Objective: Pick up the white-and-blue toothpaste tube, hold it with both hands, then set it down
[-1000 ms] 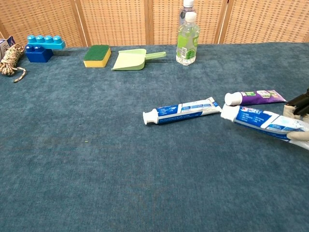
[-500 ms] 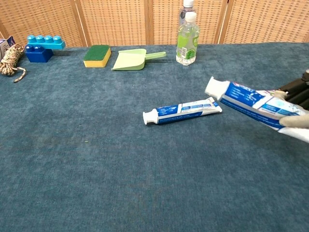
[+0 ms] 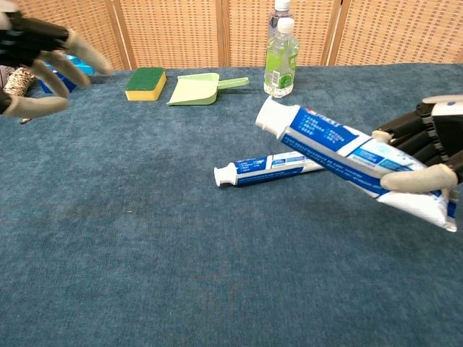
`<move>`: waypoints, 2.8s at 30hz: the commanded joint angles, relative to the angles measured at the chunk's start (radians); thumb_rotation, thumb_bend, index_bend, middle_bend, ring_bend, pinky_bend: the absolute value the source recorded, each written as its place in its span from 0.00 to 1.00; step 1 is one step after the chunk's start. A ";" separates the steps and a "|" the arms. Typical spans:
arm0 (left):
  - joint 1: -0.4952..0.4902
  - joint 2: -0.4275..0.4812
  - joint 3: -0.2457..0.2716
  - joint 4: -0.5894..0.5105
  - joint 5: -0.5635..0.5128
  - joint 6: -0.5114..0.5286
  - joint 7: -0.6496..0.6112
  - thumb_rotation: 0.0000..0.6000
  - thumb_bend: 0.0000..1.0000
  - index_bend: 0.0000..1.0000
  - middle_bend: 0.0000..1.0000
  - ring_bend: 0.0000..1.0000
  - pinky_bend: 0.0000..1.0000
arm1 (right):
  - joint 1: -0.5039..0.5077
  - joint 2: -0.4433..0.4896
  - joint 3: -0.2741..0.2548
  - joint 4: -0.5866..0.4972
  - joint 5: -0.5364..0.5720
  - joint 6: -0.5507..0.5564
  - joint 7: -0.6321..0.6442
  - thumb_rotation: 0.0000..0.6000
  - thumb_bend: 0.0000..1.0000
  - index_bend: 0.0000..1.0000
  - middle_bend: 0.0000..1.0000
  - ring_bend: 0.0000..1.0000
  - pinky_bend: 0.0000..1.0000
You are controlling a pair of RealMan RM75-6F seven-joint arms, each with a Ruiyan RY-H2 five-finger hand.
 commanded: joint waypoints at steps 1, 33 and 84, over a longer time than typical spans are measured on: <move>-0.055 -0.013 -0.021 -0.021 -0.061 -0.046 0.012 1.00 0.38 0.24 0.17 0.22 0.27 | 0.008 -0.029 0.000 -0.010 0.052 -0.004 -0.052 1.00 0.64 1.00 0.77 0.74 0.68; -0.300 -0.106 0.000 -0.032 -0.322 -0.131 0.083 1.00 0.38 0.23 0.09 0.17 0.21 | 0.079 -0.182 0.045 -0.059 0.272 -0.030 -0.276 1.00 0.65 1.00 0.77 0.74 0.68; -0.345 -0.140 0.050 -0.015 -0.316 -0.094 0.039 0.98 0.38 0.36 0.12 0.19 0.34 | 0.096 -0.204 0.069 -0.046 0.306 -0.077 -0.250 1.00 0.68 1.00 0.77 0.74 0.68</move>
